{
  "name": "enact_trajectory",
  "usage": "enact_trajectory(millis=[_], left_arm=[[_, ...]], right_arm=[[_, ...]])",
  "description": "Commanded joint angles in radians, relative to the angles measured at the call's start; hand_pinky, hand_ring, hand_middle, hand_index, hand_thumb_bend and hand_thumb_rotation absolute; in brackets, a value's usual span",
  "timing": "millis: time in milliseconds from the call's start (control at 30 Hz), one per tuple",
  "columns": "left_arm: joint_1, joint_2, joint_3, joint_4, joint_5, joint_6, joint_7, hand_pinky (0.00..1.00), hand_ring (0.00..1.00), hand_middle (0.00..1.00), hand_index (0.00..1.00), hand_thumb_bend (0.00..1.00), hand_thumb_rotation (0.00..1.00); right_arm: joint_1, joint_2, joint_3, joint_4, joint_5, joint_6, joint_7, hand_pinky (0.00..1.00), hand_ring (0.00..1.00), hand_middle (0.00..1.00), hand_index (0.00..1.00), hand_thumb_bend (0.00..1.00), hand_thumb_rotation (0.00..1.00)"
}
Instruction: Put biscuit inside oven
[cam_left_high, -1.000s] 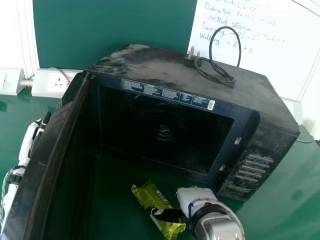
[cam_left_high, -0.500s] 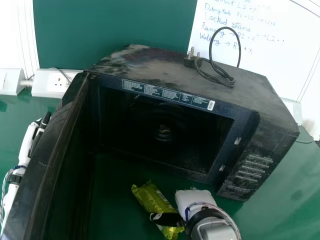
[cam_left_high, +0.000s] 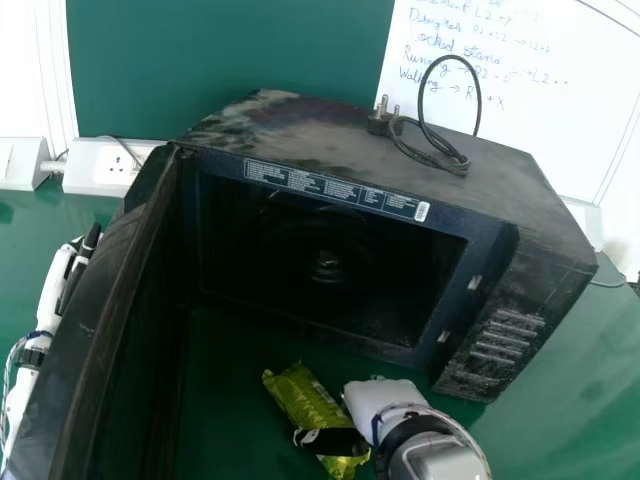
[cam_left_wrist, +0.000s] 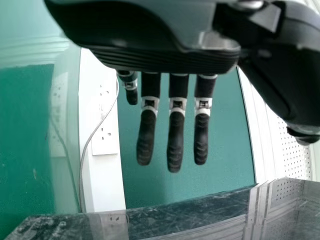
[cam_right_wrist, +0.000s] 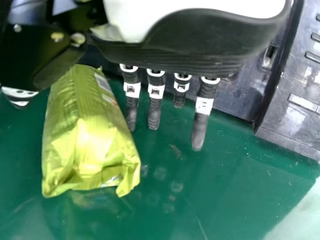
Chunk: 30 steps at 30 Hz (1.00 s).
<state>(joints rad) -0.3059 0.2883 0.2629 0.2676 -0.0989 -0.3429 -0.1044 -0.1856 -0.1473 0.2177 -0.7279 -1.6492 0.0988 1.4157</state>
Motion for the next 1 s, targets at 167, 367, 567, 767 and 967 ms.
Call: enact_trajectory(millis=[167, 367, 567, 767, 967], left_arm=[[0.003, 0.005, 0.002, -0.016, -0.006, 0.006, 0.000, 0.26, 0.31, 0.38, 0.48, 0.52, 0.07], [0.002, 0.005, 0.001, -0.014, -0.003, 0.000, 0.000, 0.26, 0.32, 0.38, 0.48, 0.52, 0.07], [0.004, 0.005, 0.001, -0.018, -0.003, 0.000, -0.001, 0.26, 0.32, 0.38, 0.48, 0.52, 0.07], [0.004, 0.001, 0.001, -0.026, -0.009, 0.006, -0.002, 0.26, 0.32, 0.38, 0.48, 0.52, 0.07], [0.005, 0.004, -0.001, -0.022, 0.004, -0.001, 0.003, 0.26, 0.32, 0.38, 0.48, 0.52, 0.07]], right_arm=[[0.045, 0.008, 0.035, 0.067, 0.019, -0.017, 0.031, 0.55, 0.66, 0.68, 0.64, 0.97, 0.30], [0.069, 0.014, 0.087, 0.085, -0.042, -0.032, -0.016, 0.43, 0.58, 0.63, 0.62, 0.97, 0.27], [0.089, 0.021, 0.116, 0.093, -0.095, -0.039, -0.052, 0.55, 0.76, 0.79, 0.65, 0.97, 0.21], [0.106, 0.005, 0.163, 0.117, -0.208, -0.056, -0.121, 0.53, 0.72, 0.83, 0.82, 0.82, 0.18], [0.137, -0.014, 0.210, 0.151, -0.257, -0.084, -0.220, 0.27, 0.37, 0.49, 0.67, 0.71, 0.17]])
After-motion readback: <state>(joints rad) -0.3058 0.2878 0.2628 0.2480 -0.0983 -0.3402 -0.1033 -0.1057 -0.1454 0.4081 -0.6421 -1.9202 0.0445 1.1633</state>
